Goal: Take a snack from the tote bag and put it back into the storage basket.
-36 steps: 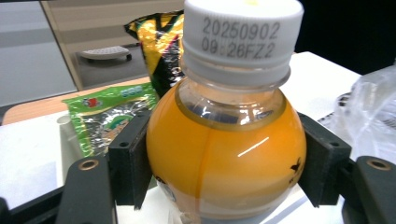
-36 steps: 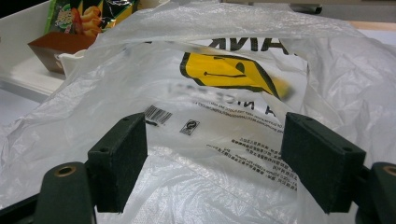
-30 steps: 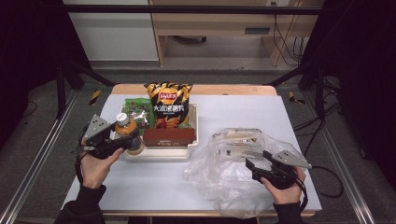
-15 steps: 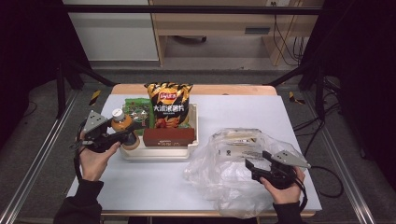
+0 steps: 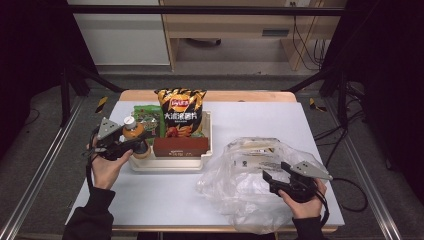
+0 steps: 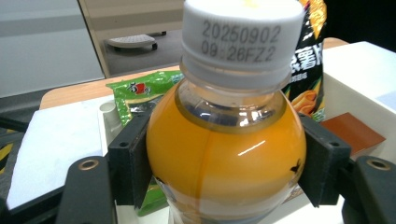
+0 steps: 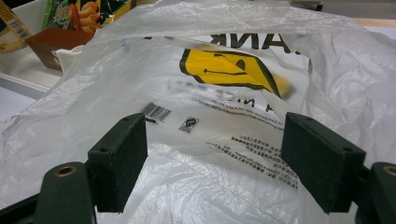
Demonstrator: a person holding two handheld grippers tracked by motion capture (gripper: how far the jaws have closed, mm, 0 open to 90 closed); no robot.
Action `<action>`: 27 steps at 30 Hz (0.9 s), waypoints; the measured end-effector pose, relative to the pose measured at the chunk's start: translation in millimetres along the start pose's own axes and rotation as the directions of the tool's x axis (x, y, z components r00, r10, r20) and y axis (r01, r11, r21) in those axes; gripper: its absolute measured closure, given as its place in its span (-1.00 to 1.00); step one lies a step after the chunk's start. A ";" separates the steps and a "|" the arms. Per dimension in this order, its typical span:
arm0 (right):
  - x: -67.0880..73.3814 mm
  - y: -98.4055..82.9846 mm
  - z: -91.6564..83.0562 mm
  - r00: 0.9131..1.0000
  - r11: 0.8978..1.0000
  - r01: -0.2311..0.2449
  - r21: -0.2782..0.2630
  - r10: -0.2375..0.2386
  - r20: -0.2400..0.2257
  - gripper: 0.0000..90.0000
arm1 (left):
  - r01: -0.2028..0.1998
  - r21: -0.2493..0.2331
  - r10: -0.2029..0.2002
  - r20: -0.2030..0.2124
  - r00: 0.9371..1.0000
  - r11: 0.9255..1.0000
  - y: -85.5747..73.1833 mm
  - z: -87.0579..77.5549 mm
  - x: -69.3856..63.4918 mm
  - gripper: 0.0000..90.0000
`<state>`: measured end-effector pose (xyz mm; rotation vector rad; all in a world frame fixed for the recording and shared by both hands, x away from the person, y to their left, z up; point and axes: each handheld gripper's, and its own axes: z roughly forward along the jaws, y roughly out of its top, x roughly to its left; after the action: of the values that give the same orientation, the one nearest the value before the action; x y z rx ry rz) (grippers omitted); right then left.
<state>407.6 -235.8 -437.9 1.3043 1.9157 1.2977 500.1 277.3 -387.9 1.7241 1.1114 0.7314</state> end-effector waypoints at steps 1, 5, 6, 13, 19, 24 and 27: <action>-0.1 0.0 0.0 1.000 1.000 0.000 0.000 0.000 0.000 -0.48 | 0.000 0.004 0.000 -0.001 1.000 1.000 -1.3 0.9 0.4 -0.33; 0.1 0.0 0.1 1.000 1.000 -0.001 0.002 0.001 0.000 -0.48 | 0.002 0.015 -0.002 0.002 1.000 1.000 -7.0 3.6 1.6 -0.33; 0.0 0.1 0.1 1.000 1.000 0.000 0.001 0.000 0.000 -0.48 | 0.001 0.018 -0.001 0.002 1.000 1.000 -8.5 4.0 1.9 -0.33; 0.1 -0.1 0.2 1.000 1.000 0.000 0.003 0.000 0.000 -0.48 | 0.005 0.036 -0.004 -0.004 1.000 0.999 -19.9 7.6 5.7 -0.33; 0.1 -0.2 0.3 1.000 1.000 0.003 0.005 -0.003 0.001 -0.48 | 0.009 0.051 -0.009 -0.006 1.000 0.999 -27.2 9.3 7.8 -0.33; -0.1 -0.3 0.4 1.000 1.000 0.003 0.005 -0.003 0.002 -0.48 | 0.008 0.055 -0.008 -0.009 1.000 0.998 -29.1 9.1 8.1 -0.34; 0.2 -0.3 0.5 1.000 1.000 0.002 0.006 -0.002 0.001 -0.48 | 0.014 0.055 -0.014 -0.015 1.000 0.998 -29.2 9.7 7.3 -0.34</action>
<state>407.7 -235.4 -438.3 1.3053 1.9217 1.2904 500.8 284.9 -418.6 1.7583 1.1626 0.7115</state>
